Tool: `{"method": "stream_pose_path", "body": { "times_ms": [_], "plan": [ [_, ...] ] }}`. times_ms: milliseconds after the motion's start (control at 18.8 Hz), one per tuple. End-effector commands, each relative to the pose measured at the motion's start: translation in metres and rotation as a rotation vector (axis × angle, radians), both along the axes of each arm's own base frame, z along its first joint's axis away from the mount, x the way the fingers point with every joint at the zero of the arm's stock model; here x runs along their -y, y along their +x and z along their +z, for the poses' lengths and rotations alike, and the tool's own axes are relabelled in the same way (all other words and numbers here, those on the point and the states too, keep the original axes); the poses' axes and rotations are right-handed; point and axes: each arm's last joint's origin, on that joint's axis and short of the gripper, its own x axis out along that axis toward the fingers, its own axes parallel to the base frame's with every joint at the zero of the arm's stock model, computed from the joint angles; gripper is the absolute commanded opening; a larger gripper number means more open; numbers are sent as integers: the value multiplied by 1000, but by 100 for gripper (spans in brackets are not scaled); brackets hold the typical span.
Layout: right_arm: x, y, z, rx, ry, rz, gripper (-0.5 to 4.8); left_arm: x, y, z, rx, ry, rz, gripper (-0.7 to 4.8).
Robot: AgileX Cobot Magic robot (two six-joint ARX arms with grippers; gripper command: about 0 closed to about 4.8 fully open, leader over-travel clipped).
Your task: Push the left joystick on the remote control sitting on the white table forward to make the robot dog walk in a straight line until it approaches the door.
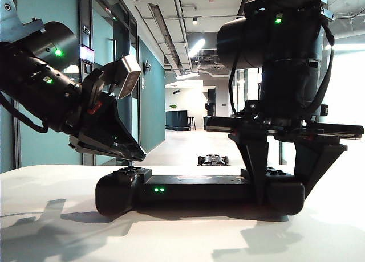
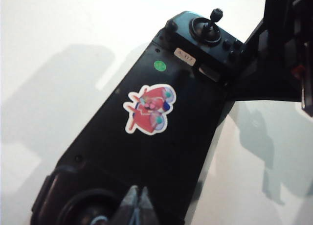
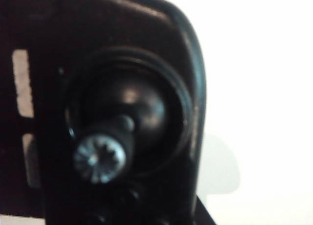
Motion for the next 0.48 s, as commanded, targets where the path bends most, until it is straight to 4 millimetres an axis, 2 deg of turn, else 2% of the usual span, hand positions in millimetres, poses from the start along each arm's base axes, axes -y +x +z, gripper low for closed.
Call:
{"method": "stream_pose_path", "body": {
  "times_ms": [53, 478],
  "plan": [
    [0, -1, 1, -12, 12, -4, 198, 1, 3, 2, 41, -7, 3, -5],
    [1, -2, 1, -23, 5, -2, 198, 2, 6, 0, 63, -9, 12, -5]
  ]
}}
